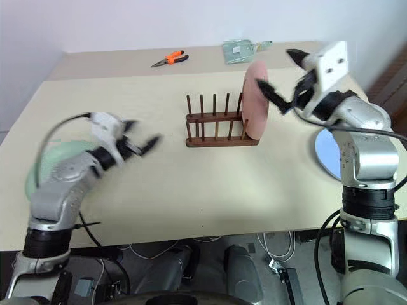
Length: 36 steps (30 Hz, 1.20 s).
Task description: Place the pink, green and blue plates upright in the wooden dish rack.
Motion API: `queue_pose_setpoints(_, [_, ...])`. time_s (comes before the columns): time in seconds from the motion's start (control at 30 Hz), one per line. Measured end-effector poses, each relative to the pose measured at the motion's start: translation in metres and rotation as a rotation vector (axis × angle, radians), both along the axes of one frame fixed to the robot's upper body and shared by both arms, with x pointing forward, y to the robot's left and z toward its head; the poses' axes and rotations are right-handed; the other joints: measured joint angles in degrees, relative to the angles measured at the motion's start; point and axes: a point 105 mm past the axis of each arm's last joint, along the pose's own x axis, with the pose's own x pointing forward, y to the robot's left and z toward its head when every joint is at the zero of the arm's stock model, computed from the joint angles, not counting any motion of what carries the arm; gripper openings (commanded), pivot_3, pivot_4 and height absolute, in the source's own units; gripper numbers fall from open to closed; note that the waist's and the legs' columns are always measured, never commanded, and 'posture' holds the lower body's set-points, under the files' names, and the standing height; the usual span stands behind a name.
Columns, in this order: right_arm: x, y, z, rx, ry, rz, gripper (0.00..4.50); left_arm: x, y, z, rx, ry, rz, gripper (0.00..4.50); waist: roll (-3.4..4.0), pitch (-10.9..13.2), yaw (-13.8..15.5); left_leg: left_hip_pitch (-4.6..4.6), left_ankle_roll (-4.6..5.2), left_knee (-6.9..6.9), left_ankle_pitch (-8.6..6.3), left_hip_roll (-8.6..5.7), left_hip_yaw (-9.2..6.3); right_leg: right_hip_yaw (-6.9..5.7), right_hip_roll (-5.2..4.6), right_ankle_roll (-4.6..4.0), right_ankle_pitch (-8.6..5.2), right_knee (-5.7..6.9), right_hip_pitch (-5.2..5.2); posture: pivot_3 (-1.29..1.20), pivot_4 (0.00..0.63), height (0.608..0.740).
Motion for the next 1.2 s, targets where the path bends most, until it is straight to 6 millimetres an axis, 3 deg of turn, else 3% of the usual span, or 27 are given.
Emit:
queue_pose_setpoints(0.07, [-0.011,0.030,-0.012,-0.096,-0.002,0.108,4.50,-0.002,0.045,-0.003,-0.027,0.013,0.255,4.44,-0.01,-0.01,0.22,0.00,0.01,0.03,-0.02,-0.03,0.00,0.00,-0.01,0.02,0.00,-0.05,0.04,0.00,0.150,0.727])
queue_pose_setpoints(0.17, [-0.020,0.059,-0.038,-0.162,0.047,0.217,4.50,-0.020,0.097,-0.012,-0.051,0.048,0.541,4.44,-0.17,0.02,0.74,-0.02,-0.05,0.11,-0.09,-0.10,0.00,-0.02,-0.05,0.04,0.02,-0.07,0.07,0.00,0.150,0.727])
queue_pose_setpoints(0.27, [-0.023,0.072,-0.051,-0.196,0.057,0.258,4.50,-0.048,0.129,-0.017,-0.120,0.066,0.690,4.44,-0.22,0.00,0.98,-0.03,-0.04,0.18,-0.12,-0.13,-0.02,-0.06,-0.06,0.07,0.04,-0.11,0.05,0.00,0.150,0.727])
queue_pose_setpoints(0.33, [-0.024,0.077,-0.057,-0.209,0.060,0.279,4.50,-0.067,0.139,-0.018,-0.151,0.078,0.726,4.44,-0.26,-0.02,0.84,-0.02,-0.04,0.18,-0.12,-0.13,-0.02,-0.06,-0.06,0.08,0.04,-0.10,0.06,0.00,0.150,0.727])
queue_pose_setpoints(0.43, [-0.020,0.077,-0.064,-0.216,0.077,0.290,4.50,-0.089,0.139,-0.029,-0.226,0.134,0.694,4.44,-0.26,-0.02,0.73,0.00,-0.05,0.18,-0.12,-0.12,-0.02,-0.06,-0.05,0.07,0.04,-0.05,0.09,0.00,0.150,0.727])
queue_pose_setpoints(0.63, [-0.015,0.076,-0.071,-0.220,0.092,0.295,4.50,-0.110,0.121,-0.063,-0.393,0.276,0.636,4.44,-0.26,-0.02,0.66,0.04,-0.07,0.18,-0.12,-0.11,-0.03,-0.06,-0.05,0.06,0.03,-0.02,0.14,0.00,0.150,0.727])
queue_pose_setpoints(0.73, [-0.015,0.076,-0.072,-0.223,0.092,0.299,4.50,-0.117,0.126,-0.069,-0.457,0.279,0.680,3.61,-0.26,-0.02,0.62,0.04,-0.07,0.17,-0.12,-0.11,-0.02,-0.05,-0.05,0.06,0.03,-0.02,0.14,0.00,0.150,0.727])
queue_pose_setpoints(0.93, [-0.013,0.076,-0.072,-0.239,0.076,0.284,4.50,-0.114,0.121,-0.077,-0.501,0.285,0.677,0.39,-0.25,-0.03,0.67,0.04,-0.08,0.17,-0.11,-0.11,-0.02,-0.05,-0.05,0.05,0.03,-0.03,0.15,0.00,0.150,0.727])
queue_pose_setpoints(0.97, [-0.013,0.076,-0.072,-0.239,0.075,0.282,4.50,-0.112,0.118,-0.077,-0.497,0.285,0.660,0.02,-0.25,-0.03,0.70,0.04,-0.08,0.16,-0.11,-0.11,-0.02,-0.05,-0.05,0.05,0.03,-0.03,0.15,0.00,0.150,0.727])
queue_pose_setpoints(1.13, [-0.012,0.076,-0.072,-0.240,0.068,0.273,4.50,-0.096,0.102,-0.071,-0.475,0.247,0.562,0.02,-0.26,-0.03,0.70,0.04,-0.08,0.15,-0.12,-0.11,-0.02,-0.05,-0.05,0.04,0.03,-0.05,0.15,0.00,0.150,0.727])
queue_pose_setpoints(1.2, [-0.012,0.075,-0.073,-0.243,0.066,0.267,4.50,-0.092,0.104,-0.061,-0.481,0.183,0.562,0.81,-0.26,-0.03,0.63,0.04,-0.08,0.14,-0.11,-0.10,-0.02,-0.05,-0.05,0.03,0.03,-0.04,0.14,0.00,0.150,0.727])
